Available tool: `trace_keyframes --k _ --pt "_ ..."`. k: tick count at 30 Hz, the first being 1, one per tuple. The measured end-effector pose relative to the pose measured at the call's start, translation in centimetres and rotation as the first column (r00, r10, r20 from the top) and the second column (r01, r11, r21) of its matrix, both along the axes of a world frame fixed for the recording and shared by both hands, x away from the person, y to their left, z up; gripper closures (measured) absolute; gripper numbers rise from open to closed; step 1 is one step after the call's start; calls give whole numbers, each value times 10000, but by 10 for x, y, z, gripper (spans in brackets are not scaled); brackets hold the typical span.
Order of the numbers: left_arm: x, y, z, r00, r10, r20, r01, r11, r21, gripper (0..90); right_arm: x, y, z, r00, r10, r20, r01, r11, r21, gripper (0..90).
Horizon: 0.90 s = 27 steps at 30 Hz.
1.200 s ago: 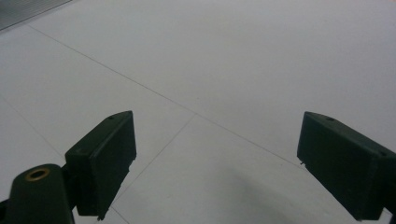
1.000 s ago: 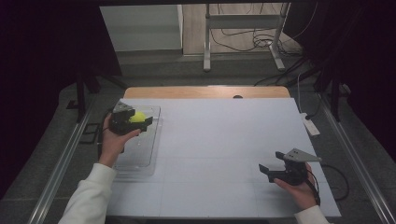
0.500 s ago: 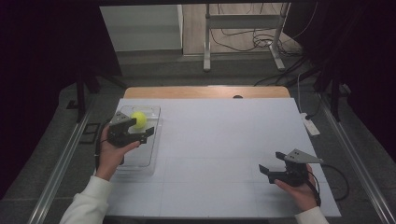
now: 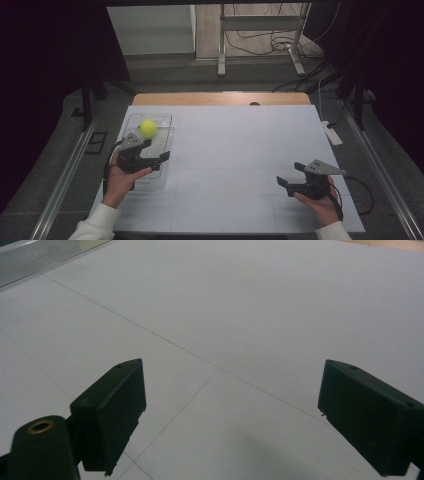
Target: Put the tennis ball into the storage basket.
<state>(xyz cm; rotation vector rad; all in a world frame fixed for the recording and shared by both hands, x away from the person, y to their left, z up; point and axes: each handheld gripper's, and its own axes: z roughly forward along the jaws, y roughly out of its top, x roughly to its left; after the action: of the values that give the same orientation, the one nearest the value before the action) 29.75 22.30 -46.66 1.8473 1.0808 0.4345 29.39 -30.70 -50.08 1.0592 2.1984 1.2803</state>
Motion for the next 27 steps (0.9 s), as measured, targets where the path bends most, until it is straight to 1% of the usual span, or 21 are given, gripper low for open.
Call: trace_keyframes --k 1,4,10,13,15,19,20,23,27 --pt "-4 -2 -2 9999 -110 1 110 9999 -2 132 0 0 0 10000 1 -5 -1 10000 5 123" --pt "-8 -4 -3 9997 -229 37 229 9997 -22 132 0 0 0 10000 1 5 -1 10000 16 124" --pt "-20 -8 -14 9986 -523 52 523 9986 -73 131 -1 -1 0 10000 -2 -5 2 10000 87 124" --pt "-24 -9 -18 9980 -635 5 635 9980 2 132 -1 -1 1 9999 45 93 -47 9999 117 127" --pt "-27 -9 -22 9976 -692 4 692 9976 15 130 -1 -1 1 9999 96 82 -97 9999 125 127" --pt "-30 -9 -26 9977 -671 13 671 9977 17 130 -1 0 1 9999 135 63 -136 9998 125 127" --pt "-31 -9 -28 9978 -659 -9 659 9978 67 132 -1 0 1 9999 157 64 -158 9998 124 127" --pt "-34 -10 -31 9982 -599 65 596 9974 395 131 -1 0 1 9997 251 22 -252 9996 136 126" --pt "-35 -10 -33 9979 -652 41 650 9971 405 131 -1 1 1 9995 318 35 -318 9994 113 126"
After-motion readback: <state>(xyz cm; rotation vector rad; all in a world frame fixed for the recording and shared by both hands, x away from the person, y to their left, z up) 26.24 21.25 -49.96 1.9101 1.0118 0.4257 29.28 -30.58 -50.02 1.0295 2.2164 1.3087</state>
